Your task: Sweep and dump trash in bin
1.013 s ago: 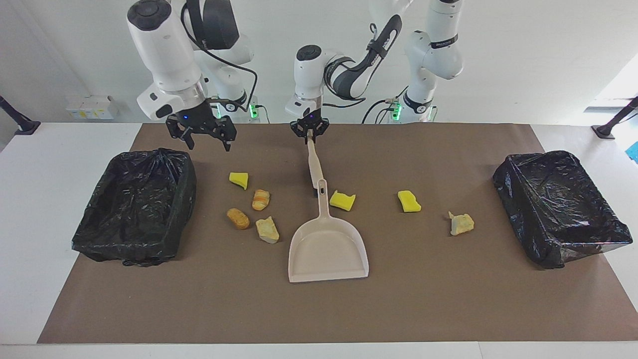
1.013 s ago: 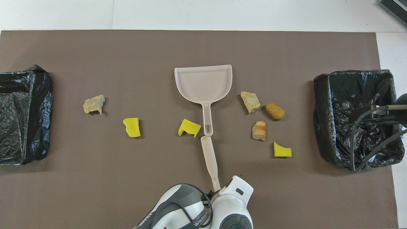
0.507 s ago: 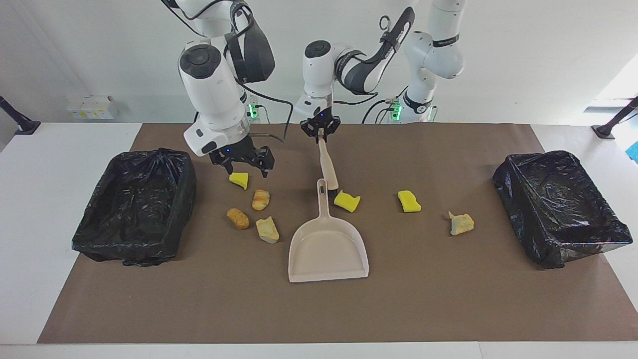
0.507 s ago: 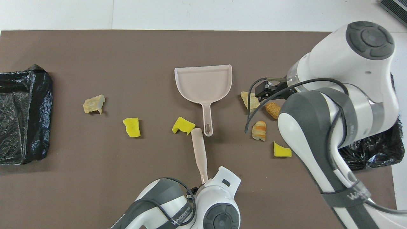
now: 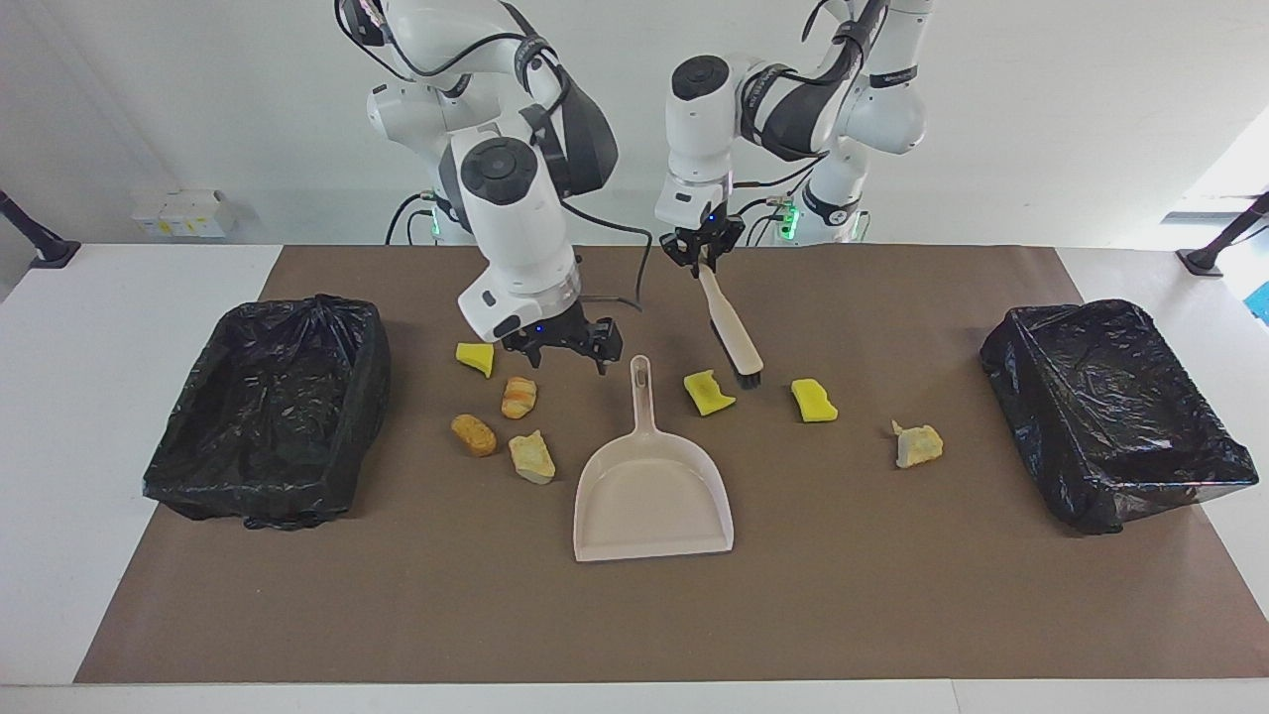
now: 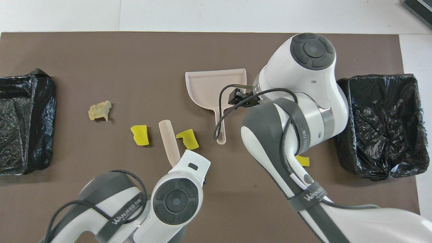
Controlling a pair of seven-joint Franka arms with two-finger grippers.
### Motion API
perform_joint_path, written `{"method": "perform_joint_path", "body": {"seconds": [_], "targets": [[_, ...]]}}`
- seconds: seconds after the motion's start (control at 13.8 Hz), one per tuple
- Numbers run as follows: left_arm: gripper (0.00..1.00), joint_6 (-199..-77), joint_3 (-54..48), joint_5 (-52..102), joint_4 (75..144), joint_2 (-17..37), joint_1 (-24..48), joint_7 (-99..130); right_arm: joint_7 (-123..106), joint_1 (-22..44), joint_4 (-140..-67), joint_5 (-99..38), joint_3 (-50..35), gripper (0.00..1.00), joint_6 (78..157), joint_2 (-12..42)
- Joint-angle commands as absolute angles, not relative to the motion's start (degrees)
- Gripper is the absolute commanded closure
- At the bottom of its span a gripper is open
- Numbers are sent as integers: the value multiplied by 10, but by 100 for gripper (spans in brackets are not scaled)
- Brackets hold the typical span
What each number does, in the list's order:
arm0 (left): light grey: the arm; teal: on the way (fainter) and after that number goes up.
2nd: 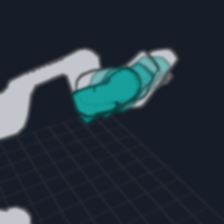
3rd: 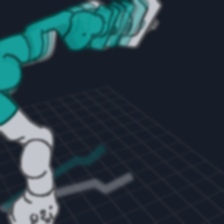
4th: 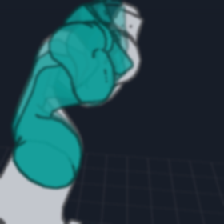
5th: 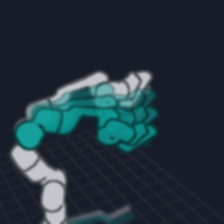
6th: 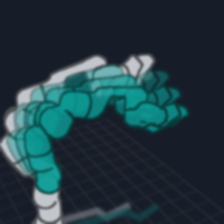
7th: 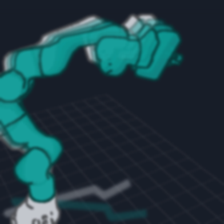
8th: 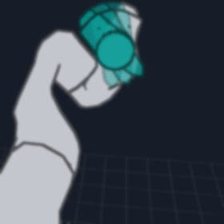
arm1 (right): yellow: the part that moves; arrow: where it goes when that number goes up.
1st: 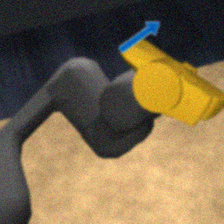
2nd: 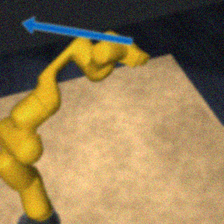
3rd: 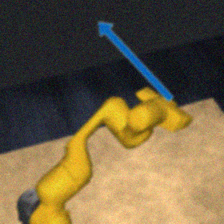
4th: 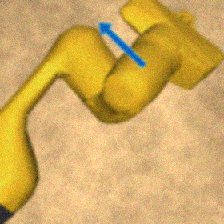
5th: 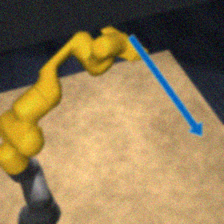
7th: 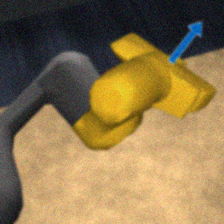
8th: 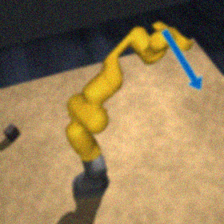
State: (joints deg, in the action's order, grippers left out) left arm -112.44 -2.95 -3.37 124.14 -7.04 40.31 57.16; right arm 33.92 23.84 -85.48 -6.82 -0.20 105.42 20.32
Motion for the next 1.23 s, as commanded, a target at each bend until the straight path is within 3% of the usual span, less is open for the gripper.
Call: {"method": "perform_joint_path", "body": {"seconds": [0.0, 0.43, 0.72, 0.8, 0.87, 0.94, 1.01, 1.16], "targets": [[100, -1122, -35, -40, 1249, -74, 334, 497, 350, 242, -843, -79, -2, 0, 1076, 226], [100, -1181, -35, -62, 1248, -49, 162, 326, 334, 304, -860, -30, -2, 0, 1137, 288], [100, -1229, -35, -66, 1248, -33, 43, 191, 272, 305, -895, -28, -2, 1, 1157, 287], [100, -1241, -35, -66, 1249, -31, 19, 170, 272, 308, -895, -28, -2, 9, 1158, 287], [100, -1256, -36, -66, 1251, -30, -7, 158, 270, 308, -895, -28, -2, 30, 1158, 287], [100, -1270, -35, -66, 1252, -24, -21, 142, 259, 308, -895, -28, -3, 80, 1156, 286], [100, -1277, -35, -66, 1254, -20, -34, 122, 260, 310, -894, -29, -3, 100, 1152, 285], [100, -1284, -36, -66, 1273, -27, -56, 67, 260, 305, -888, -37, -3, 100, 1144, 285]]}}
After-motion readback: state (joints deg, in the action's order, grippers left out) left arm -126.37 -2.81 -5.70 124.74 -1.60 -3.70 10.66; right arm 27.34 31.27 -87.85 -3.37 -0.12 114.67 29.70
